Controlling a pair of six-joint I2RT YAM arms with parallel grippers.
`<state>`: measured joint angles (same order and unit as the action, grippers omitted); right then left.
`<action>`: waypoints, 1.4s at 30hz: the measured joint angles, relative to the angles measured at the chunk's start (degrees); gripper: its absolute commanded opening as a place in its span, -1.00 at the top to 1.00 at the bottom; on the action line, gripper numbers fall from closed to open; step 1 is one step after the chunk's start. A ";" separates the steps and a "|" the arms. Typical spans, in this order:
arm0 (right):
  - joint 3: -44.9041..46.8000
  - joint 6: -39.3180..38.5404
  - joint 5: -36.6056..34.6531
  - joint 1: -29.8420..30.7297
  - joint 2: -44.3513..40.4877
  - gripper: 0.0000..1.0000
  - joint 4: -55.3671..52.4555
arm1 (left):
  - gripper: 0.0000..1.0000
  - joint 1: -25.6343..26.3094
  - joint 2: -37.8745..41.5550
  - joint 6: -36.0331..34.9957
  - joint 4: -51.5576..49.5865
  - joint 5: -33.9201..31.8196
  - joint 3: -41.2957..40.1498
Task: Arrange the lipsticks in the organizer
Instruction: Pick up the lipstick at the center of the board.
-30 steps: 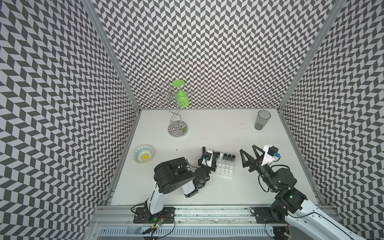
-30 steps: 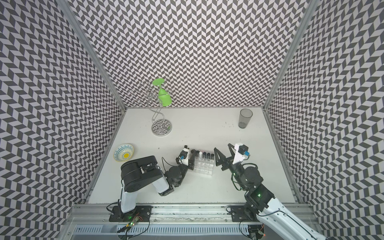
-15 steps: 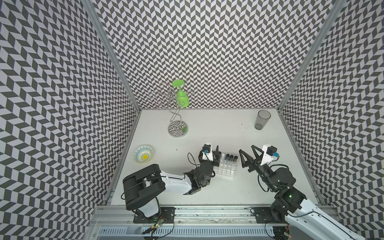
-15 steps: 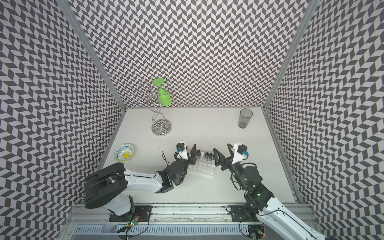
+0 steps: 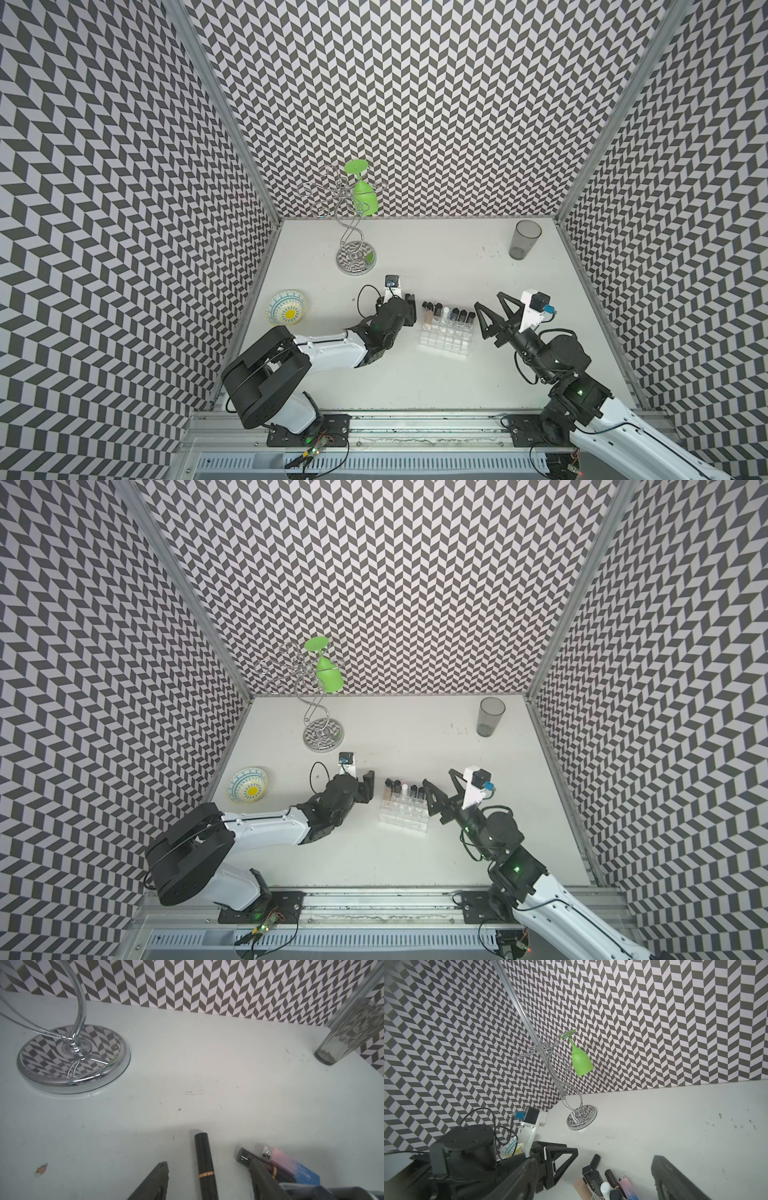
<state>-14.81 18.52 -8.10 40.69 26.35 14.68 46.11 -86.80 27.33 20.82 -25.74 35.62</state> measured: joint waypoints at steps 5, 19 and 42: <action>0.00 0.02 0.28 0.00 1.11 -0.78 0.46 | -0.24 -6.69 -5.20 -0.48 -3.26 7.61 4.00; 0.92 0.00 0.07 0.00 0.50 -0.78 0.35 | -0.05 -6.75 -17.31 -1.92 -8.76 13.53 14.10; 0.94 0.02 0.70 0.00 1.36 -0.78 0.59 | 1.00 -7.56 -15.28 -2.32 -13.66 16.26 15.21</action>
<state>-13.87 18.55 -7.40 40.69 27.70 15.27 38.54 -102.08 25.02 7.16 -9.47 50.83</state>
